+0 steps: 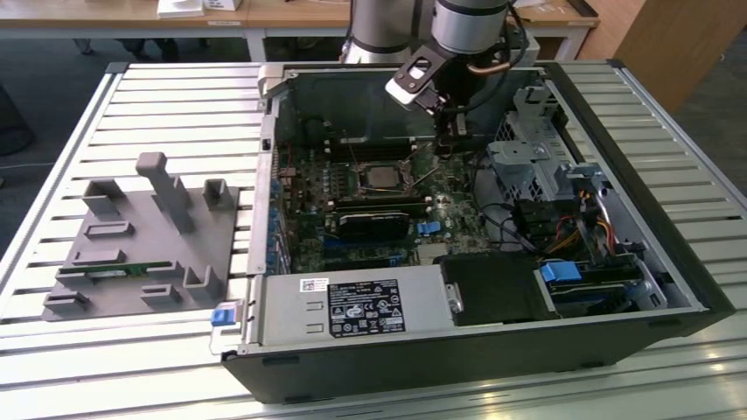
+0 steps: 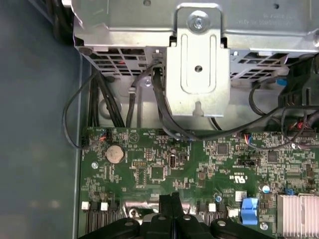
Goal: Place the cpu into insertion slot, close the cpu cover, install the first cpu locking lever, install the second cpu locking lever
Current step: 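Close the cpu cover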
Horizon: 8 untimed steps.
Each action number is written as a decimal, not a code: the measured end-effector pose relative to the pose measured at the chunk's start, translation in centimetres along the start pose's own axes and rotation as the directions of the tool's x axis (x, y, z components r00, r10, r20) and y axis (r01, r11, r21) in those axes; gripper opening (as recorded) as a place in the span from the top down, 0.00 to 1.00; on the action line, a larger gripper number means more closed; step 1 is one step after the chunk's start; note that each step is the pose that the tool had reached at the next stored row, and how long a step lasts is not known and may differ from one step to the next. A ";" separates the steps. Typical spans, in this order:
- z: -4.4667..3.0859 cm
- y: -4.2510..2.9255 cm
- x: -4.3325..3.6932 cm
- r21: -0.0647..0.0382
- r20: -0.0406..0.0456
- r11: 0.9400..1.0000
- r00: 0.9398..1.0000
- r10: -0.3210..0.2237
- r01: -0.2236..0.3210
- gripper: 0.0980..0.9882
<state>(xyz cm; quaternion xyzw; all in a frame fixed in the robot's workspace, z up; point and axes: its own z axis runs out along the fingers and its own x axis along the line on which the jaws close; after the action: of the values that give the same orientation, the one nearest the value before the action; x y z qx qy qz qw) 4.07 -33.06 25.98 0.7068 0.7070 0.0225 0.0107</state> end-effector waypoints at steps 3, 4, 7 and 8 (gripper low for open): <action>0.11 0.48 0.24 0.001 0.000 1.000 1.000 0.000 0.000 0.99; 0.15 0.63 0.30 0.001 0.000 1.000 1.000 0.000 0.000 0.99; 0.25 1.05 0.51 0.001 0.000 1.000 1.000 0.000 0.000 0.99; 0.28 1.17 0.58 0.001 0.000 1.000 1.000 0.000 0.000 0.99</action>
<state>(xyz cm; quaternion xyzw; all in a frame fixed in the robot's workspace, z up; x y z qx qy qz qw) 5.25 -32.48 25.77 0.7068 0.7070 0.0222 0.0104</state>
